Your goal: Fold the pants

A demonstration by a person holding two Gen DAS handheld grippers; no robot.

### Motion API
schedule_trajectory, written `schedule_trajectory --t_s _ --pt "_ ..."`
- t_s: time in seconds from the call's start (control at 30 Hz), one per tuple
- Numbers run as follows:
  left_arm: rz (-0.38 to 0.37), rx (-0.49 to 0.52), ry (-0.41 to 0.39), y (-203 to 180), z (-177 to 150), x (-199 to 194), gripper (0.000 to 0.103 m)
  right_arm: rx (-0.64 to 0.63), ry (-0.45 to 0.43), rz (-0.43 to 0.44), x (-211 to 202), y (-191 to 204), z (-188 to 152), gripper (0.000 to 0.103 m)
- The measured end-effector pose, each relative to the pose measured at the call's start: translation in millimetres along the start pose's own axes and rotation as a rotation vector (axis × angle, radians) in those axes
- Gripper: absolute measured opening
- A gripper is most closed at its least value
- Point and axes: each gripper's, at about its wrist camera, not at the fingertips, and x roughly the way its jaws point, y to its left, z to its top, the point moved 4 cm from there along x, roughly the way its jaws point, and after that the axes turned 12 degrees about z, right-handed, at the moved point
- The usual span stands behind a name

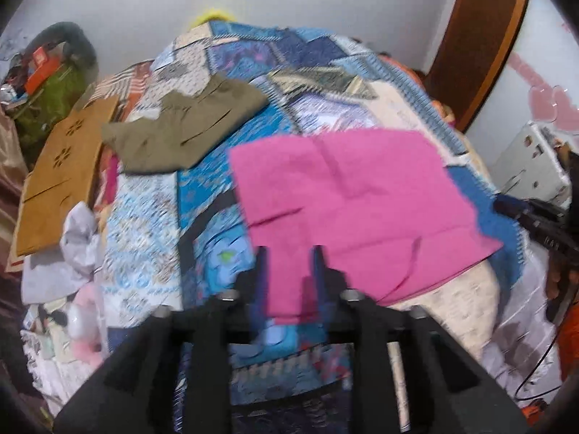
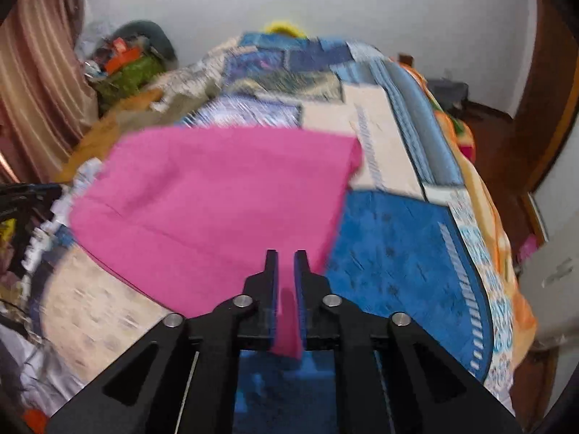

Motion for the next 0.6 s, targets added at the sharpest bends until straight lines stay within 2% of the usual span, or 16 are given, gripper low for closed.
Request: schedule_trajectory --t_s 0.03,0.07,0.1,0.13,0.23,0.33,0.4,0.43,0.5,0.6 --pt "-0.011 0.003 -0.015 -6.3 3.1 -1.4 0.045 0.006 -0.014 0.039 -1.0 5.5 5.7 0.031" --pt "-0.017 0.012 -0.029 -13.5 5.4 -1.3 0.051 0.019 -0.028 0.095 -0.3 12.4 11.5 0.040" --pt "-0.019 0.025 -0.035 -22.3 6.7 0.9 0.051 0.029 -0.036 0.128 1.6 17.3 13.7 0.053" --pt "-0.024 0.041 -0.030 -31.5 6.4 5.0 0.051 0.036 -0.048 0.160 5.6 24.4 15.5 0.055" --pt "-0.026 0.095 -0.002 -53.5 -0.8 19.6 0.051 0.026 -0.016 0.170 25.1 40.5 12.9 0.055" --pt "0.042 0.149 0.030 -60.2 -16.8 39.0 0.052 0.013 0.049 0.155 50.2 45.7 -1.0 0.055" --pt "0.059 0.134 0.016 -51.2 -27.7 43.6 0.065 0.003 0.085 0.138 63.5 41.8 -14.4 0.057" --pt "0.064 0.126 0.004 -45.9 -31.1 42.2 0.068 0.009 0.057 0.144 61.1 39.6 -17.8 0.058" --pt "0.069 0.112 -0.011 -35.0 -36.2 36.2 0.068 0.016 0.056 0.140 55.8 35.0 -21.9 0.058" --pt "0.146 0.102 -0.005 -15.6 -43.2 35.7 0.069 0.017 0.058 0.098 47.1 25.8 -26.2 0.059"
